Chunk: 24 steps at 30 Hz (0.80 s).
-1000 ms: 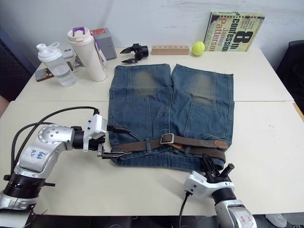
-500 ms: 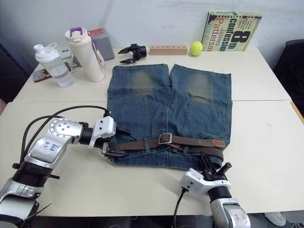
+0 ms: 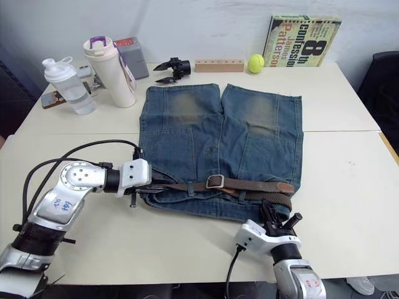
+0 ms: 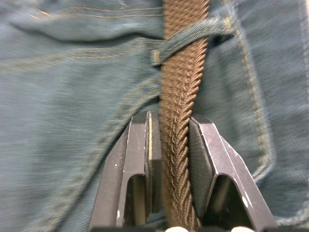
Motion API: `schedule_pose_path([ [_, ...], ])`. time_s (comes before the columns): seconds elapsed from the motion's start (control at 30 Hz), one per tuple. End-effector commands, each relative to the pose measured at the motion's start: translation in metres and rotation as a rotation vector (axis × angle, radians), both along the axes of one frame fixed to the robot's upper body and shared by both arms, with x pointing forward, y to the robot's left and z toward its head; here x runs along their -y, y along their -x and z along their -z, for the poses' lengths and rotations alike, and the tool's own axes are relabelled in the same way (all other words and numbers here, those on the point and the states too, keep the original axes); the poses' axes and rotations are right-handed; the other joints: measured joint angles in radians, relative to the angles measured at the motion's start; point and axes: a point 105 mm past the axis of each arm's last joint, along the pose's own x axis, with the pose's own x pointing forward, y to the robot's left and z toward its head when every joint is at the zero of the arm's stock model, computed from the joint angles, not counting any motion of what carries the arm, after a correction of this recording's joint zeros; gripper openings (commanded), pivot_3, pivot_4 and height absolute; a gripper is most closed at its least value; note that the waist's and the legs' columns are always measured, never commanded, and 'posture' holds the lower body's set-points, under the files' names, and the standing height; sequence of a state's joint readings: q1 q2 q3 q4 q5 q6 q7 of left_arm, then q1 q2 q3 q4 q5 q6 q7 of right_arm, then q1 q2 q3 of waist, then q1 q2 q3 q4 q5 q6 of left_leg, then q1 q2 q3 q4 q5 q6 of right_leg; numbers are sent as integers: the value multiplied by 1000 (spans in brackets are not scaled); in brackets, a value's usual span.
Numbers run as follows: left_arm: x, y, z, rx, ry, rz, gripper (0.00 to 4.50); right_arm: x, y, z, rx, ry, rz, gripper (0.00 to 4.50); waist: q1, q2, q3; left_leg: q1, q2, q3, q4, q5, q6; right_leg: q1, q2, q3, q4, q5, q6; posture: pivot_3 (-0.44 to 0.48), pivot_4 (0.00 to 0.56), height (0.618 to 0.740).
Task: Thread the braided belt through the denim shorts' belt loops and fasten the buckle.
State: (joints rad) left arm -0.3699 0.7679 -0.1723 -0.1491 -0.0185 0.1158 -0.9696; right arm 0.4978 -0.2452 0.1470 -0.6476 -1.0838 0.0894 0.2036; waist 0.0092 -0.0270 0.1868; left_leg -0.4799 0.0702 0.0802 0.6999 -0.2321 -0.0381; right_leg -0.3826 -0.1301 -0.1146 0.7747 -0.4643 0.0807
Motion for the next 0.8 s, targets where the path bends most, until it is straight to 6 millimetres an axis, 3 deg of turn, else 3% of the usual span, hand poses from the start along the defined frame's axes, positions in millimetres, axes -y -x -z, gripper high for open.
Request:
schedule_pose_path([
  [0.03,-13,5,1,181,-165,-23,989,1,0,4,-26,-32,9,0,-7,-1,-1,0,0,1,0,0,-1,-1,0,1,1,-1,0,0,150,657],
  [0.13,-31,1,19,275,-284,-129,989,3,-1,6,-41,-37,14,0,-10,-4,-3,0,0,2,1,-1,-2,-4,0,2,6,-3,-2,0,150,657],
  [0.23,-52,-5,29,323,-292,-294,989,10,0,10,-57,-33,45,0,-9,-5,-4,0,1,7,3,-3,-3,-9,-3,7,14,-7,-2,0,150,657],
  [0.33,-82,2,50,304,-277,-468,989,18,1,12,-75,-29,78,0,-9,-3,-8,0,8,7,18,-13,-6,-10,-2,8,26,-15,-6,0,150,657],
  [0.4,-92,5,54,307,-239,-540,989,20,2,15,-88,-30,86,0,-11,-1,-16,0,12,7,24,-21,-8,-10,0,8,30,-18,-8,0,150,657],
  [0.6,-135,26,90,150,-204,-782,989,24,1,15,-95,-43,105,0,-13,1,-29,2,18,10,38,-36,-7,-11,3,9,42,-27,-13,0,150,657],
  [0.8,-102,23,80,213,-192,-607,989,4,0,13,-76,-6,-7,0,-14,11,-35,3,33,11,56,-53,-16,-11,16,11,47,-34,-18,0,150,657],
])
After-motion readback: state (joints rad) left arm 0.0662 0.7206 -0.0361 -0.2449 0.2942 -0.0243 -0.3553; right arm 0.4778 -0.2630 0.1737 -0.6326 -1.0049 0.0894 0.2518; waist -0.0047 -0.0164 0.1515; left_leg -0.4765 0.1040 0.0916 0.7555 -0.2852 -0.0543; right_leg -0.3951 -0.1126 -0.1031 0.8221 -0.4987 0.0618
